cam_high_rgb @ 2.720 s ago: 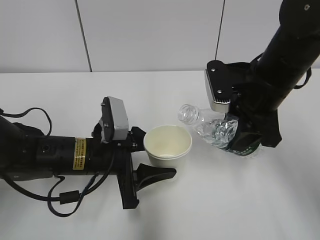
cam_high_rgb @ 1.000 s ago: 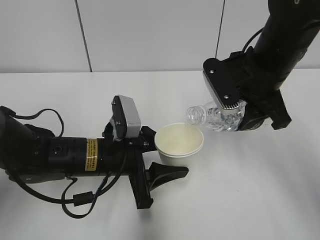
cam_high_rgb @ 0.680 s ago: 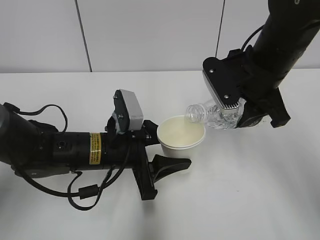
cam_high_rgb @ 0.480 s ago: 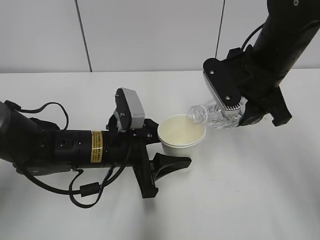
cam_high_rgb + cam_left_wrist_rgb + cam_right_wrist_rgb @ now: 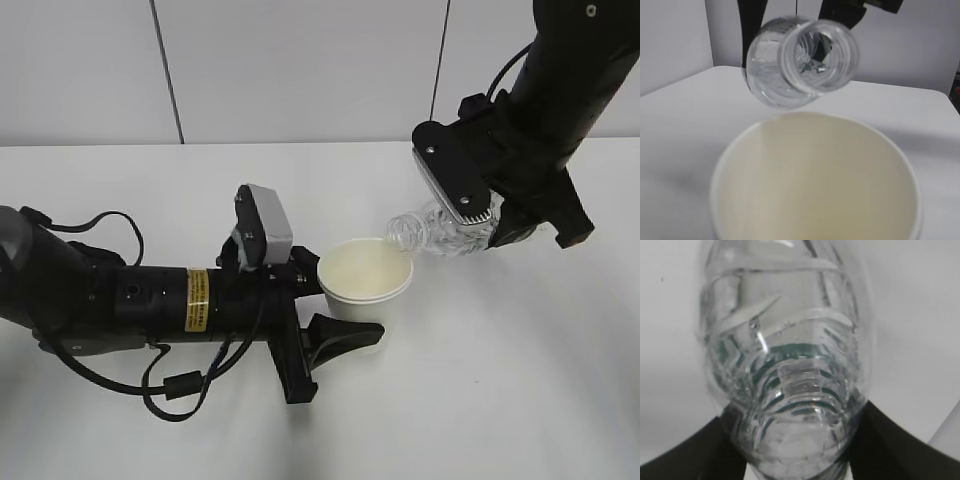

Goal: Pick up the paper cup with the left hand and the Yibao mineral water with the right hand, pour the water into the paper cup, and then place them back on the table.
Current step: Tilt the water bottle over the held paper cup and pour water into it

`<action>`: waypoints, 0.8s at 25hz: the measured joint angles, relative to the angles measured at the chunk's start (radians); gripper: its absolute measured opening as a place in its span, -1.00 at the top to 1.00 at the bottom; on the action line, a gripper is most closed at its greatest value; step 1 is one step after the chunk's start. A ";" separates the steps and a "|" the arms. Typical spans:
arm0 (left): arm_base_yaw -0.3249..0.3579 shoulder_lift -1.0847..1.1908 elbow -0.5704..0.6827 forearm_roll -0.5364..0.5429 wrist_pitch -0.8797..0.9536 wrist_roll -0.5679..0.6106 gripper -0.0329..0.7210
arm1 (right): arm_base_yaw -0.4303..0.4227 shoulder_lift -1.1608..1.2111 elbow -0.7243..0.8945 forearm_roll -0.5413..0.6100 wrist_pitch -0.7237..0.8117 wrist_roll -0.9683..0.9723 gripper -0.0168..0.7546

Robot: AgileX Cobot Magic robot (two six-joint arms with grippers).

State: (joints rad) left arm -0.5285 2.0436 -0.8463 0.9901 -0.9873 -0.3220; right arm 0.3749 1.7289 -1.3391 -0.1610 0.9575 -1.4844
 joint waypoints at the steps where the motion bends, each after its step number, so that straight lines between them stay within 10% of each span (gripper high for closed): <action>1: -0.004 0.007 0.000 0.000 -0.002 0.000 -0.16 | 0.000 0.000 0.000 -0.008 0.000 0.000 -0.15; 20: -0.051 0.034 -0.001 -0.039 0.019 -0.001 -0.16 | 0.070 0.000 0.000 -0.124 -0.007 0.000 -0.13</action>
State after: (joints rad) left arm -0.5797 2.0774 -0.8470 0.9515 -0.9685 -0.3230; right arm 0.4452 1.7289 -1.3391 -0.2853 0.9508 -1.4844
